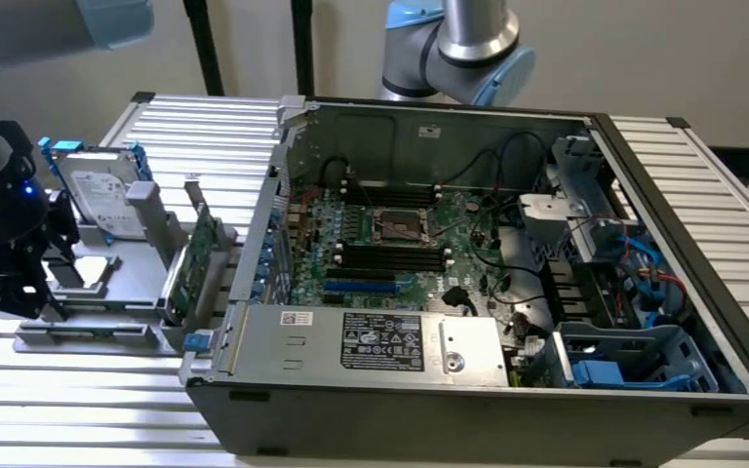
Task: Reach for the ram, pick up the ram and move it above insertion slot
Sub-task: 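Pick up the ram and move it above insertion slot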
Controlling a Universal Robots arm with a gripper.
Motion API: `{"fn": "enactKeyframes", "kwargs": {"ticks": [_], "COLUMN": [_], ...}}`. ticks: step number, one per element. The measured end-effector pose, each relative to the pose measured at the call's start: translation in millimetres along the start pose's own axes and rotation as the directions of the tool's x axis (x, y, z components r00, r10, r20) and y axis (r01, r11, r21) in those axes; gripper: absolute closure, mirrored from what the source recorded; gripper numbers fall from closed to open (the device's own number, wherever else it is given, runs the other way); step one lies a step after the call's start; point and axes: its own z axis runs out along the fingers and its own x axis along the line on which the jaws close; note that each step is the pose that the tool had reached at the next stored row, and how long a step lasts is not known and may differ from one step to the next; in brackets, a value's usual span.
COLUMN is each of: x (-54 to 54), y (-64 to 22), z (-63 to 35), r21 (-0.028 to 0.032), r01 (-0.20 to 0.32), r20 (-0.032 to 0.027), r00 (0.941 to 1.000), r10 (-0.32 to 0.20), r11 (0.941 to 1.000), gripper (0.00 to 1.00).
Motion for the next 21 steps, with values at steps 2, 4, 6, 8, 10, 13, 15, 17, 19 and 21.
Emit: {"fn": "enactKeyframes", "kwargs": {"ticks": [2, 4, 6, 8, 10, 13, 15, 17, 19, 21], "x": [0.0, 0.0, 0.0, 0.0, 0.1, 0.1, 0.1, 0.1, 0.1, 0.2], "y": [0.0, -0.1, -0.2, -0.2, -0.3, -0.5, -0.6, -0.8, -0.9, -1.0], "z": [3.7, 7.3, 11.0, 14.6, 18.1, 23.7, 27.4, 31.0, 34.5, 38.3], "r21": [0.0000, -0.0001, 0.0000, 0.0001, 0.0000, 0.0000, 0.0000, 0.0001, 0.0000, 0.0000], "r01": [0.000, 0.000, 0.000, 0.000, 0.000, 0.000, -0.001, -0.001, -0.003, -0.005], "r20": [0.0000, -0.0001, 0.0000, 0.0001, 0.0000, 0.0000, 0.0001, 0.0001, 0.0001, 0.0001], "r00": [1.0000, 1.0000, 1.0000, 1.0000, 1.0000, 1.0000, 1.0000, 1.0000, 1.0000, 1.0000], "r10": [0.000, 0.000, 0.000, 0.000, 0.000, 0.000, 0.001, 0.001, 0.003, 0.005], "r11": [1.0000, 1.0000, 1.0000, 1.0000, 1.0000, 1.0000, 1.0000, 1.0000, 1.0000, 1.0000], "gripper": [0.52, 0.52, 0.52, 0.52, 0.52, 0.52, 0.52, 0.52, 0.52, 0.52]}}
